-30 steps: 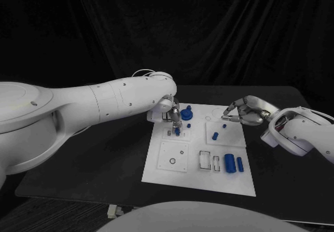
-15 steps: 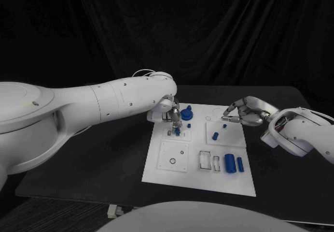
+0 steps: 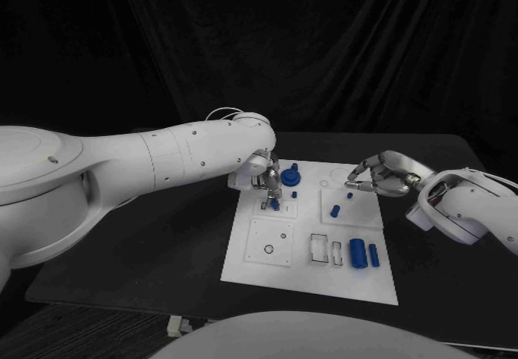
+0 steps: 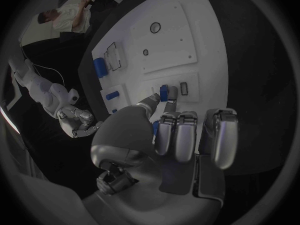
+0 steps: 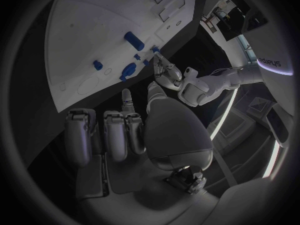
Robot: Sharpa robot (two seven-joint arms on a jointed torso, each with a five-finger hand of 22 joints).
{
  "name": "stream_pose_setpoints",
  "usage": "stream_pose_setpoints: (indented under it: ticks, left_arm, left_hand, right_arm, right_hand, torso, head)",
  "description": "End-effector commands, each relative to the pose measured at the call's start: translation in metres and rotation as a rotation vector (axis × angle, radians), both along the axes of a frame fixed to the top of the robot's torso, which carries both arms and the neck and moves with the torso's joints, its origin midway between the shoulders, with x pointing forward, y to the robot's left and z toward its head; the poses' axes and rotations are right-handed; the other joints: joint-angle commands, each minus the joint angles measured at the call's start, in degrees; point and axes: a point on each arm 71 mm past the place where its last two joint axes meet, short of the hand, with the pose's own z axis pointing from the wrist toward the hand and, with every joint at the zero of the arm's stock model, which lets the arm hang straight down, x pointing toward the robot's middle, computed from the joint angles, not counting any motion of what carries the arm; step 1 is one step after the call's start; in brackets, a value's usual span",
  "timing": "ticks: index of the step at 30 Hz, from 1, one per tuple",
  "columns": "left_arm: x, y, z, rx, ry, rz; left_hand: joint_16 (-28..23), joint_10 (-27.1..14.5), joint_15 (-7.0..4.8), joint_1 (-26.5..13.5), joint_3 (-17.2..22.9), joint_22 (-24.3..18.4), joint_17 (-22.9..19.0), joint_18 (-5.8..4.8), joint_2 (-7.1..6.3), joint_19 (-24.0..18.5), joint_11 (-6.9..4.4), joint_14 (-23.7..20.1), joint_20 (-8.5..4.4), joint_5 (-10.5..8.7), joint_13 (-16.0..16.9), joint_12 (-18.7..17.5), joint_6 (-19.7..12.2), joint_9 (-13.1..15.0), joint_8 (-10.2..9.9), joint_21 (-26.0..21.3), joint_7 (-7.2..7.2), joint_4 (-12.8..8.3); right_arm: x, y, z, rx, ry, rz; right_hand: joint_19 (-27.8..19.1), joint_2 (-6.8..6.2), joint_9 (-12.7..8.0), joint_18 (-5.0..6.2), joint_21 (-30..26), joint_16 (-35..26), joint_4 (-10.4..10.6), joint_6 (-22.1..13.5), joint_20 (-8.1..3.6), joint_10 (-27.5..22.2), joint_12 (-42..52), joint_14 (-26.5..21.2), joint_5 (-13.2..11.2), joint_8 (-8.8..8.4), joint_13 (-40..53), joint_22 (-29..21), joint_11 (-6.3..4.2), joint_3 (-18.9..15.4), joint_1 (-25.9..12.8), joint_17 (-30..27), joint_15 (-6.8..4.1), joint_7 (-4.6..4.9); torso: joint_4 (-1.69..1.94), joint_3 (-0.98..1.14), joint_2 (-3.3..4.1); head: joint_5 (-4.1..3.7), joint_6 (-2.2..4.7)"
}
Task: Assemble the parts on the task board
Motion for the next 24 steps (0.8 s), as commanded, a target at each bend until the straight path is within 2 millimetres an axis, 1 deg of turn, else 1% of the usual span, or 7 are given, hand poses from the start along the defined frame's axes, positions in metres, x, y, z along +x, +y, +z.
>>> stream_pose_setpoints:
  ticks: [1, 3, 8, 11, 14, 19, 24]
  left_arm:
    - [0.001, 0.0041, 0.0008, 0.071, -0.05, 0.011]
    - [0.0006, 0.0043, 0.0013, 0.067, -0.063, 0.015]
    - [-0.0007, 0.0041, 0.0018, 0.059, -0.076, 0.018]
    - [-0.001, 0.0044, 0.0018, 0.058, -0.078, 0.018]
    - [-0.0014, 0.0048, 0.0018, 0.058, -0.079, 0.018]
    - [-0.0022, 0.0046, 0.0016, 0.057, -0.079, 0.017]
    - [-0.0037, 0.0028, 0.0015, 0.055, -0.078, 0.011]
  left_hand:
    - [0.1, 6.1, -0.39, -0.2, -0.1, 8.9, 15.1, 0.84, -0.34, 2.5, -0.19, 5.9, -0.25, -0.26, 15.0, -0.2, 0.4, 0.2, -0.1, -0.2, -0.3, 0.2]
    - [0.1, 6.1, -0.48, -0.2, -0.2, 8.9, 15.1, 0.82, -0.51, 2.6, -0.33, 5.9, -0.31, -0.31, 15.0, -0.2, 1.0, 0.5, 0.3, -0.1, -0.5, 0.3]
    - [0.1, 6.1, -0.53, -0.2, -0.2, 9.1, 15.1, 0.79, -0.62, 2.7, -0.4, 5.9, -0.34, -0.26, 15.0, -0.2, 1.2, 0.6, 0.4, 0.0, -0.57, 0.3]
    - [0.1, 6.1, -0.53, -0.2, -0.2, 9.1, 15.1, 0.79, -0.62, 2.7, -0.41, 5.9, -0.35, -0.25, 15.0, -0.2, 1.2, 0.6, 0.4, 0.0, -0.58, 0.3]
    - [0.1, 6.1, -0.53, -0.2, -0.2, 9.1, 15.1, 0.79, -0.62, 2.7, -0.41, 5.9, -0.35, -0.25, 15.0, -0.2, 1.2, 0.6, 0.4, 0.0, -0.58, 0.3]
    - [0.1, 6.1, -0.56, -0.3, -0.3, 8.9, 15.1, 0.83, -0.68, 2.6, -0.43, 5.9, -0.37, -0.26, 15.0, -0.2, 1.3, 0.7, 0.5, -0.2, -0.6, 0.3]
    - [0.1, 6.1, -0.58, -0.3, -0.3, 8.9, 15.1, 0.83, -0.71, 2.6, -0.45, 5.9, -0.38, -0.3, 15.0, -0.2, 1.3, 0.7, 0.5, -0.2, -0.62, 0.3]
  right_arm:
    - [-0.0007, -0.001, -0.0018, -0.005, 0.01, -0.006]
    - [-0.001, -0.0012, -0.0018, -0.005, 0.01, -0.007]
    - [-0.0013, -0.0022, -0.0019, -0.005, 0.009, -0.009]
    - [-0.0014, -0.0024, -0.002, -0.005, 0.009, -0.01]
    - [-0.0014, -0.0025, -0.0021, -0.005, 0.009, -0.01]
    - [-0.0012, -0.0021, -0.0025, -0.005, 0.01, -0.01]
    - [-0.0012, -0.0013, -0.0028, -0.005, 0.011, -0.008]
  right_hand:
    - [4.4, -0.09, 0.1, 0.39, -0.3, 0.1, 0.1, -0.2, 0.46, 6.1, 0.2, 6.1, 0.2, 0.09, 15.1, 13.9, 0.36, -0.3, 0.6, 15.1, 0.42, 0.15]
    - [4.4, -0.09, 0.1, 0.39, -0.3, 0.1, 0.1, -0.2, 0.46, 6.1, 0.2, 6.1, 0.2, 0.09, 15.1, 13.9, 0.36, -0.3, 0.6, 15.1, 0.42, 0.15]
    - [4.4, -0.08, 0.1, 0.4, -0.3, 0.1, 0.1, -0.2, 0.46, 6.1, 0.2, 6.1, 0.3, 0.08, 15.1, 13.9, 0.36, -0.3, 0.6, 15.1, 0.42, 0.16]
    - [4.4, -0.08, 0.1, 0.4, -0.3, 0.1, 0.1, -0.2, 0.46, 6.1, 0.2, 6.1, 0.3, 0.08, 15.1, 13.9, 0.36, -0.3, 0.6, 15.1, 0.42, 0.16]
    - [4.4, -0.08, 0.1, 0.4, -0.3, 0.1, 0.1, -0.2, 0.46, 6.1, 0.2, 6.1, 0.3, 0.08, 15.1, 13.9, 0.36, -0.3, 0.6, 15.1, 0.42, 0.16]
    - [4.4, -0.08, 0.1, 0.4, -0.3, 0.1, 0.1, -0.3, 0.46, 6.1, 0.2, 6.1, 0.5, 0.07, 15.1, 13.9, 0.36, -0.3, 0.7, 15.1, 0.43, 0.16]
    - [4.4, -0.08, 0.1, 0.4, -0.3, 0.1, 0.1, -0.3, 0.46, 6.1, 0.2, 6.1, 0.5, 0.07, 15.1, 13.9, 0.36, -0.3, 0.7, 15.1, 0.43, 0.16]
  torso:
    - [0.01, 0.01, 0.0]
    - [0.01, 0.02, -0.03]
    - [0.0, 0.02, -0.01]
    - [-0.05, 0.08, -0.11]
    - [-0.06, 0.08, -0.16]
    - [-0.02, 0.02, -0.08]
    - [-0.03, 0.03, -0.04]
  head:
    - [0.03, -0.01]
    - [0.05, -0.01]
    - [0.05, -0.01]
    - [0.16, -0.01]
    - [0.18, -0.01]
    - [0.22, -0.01]
    - [0.34, -0.01]
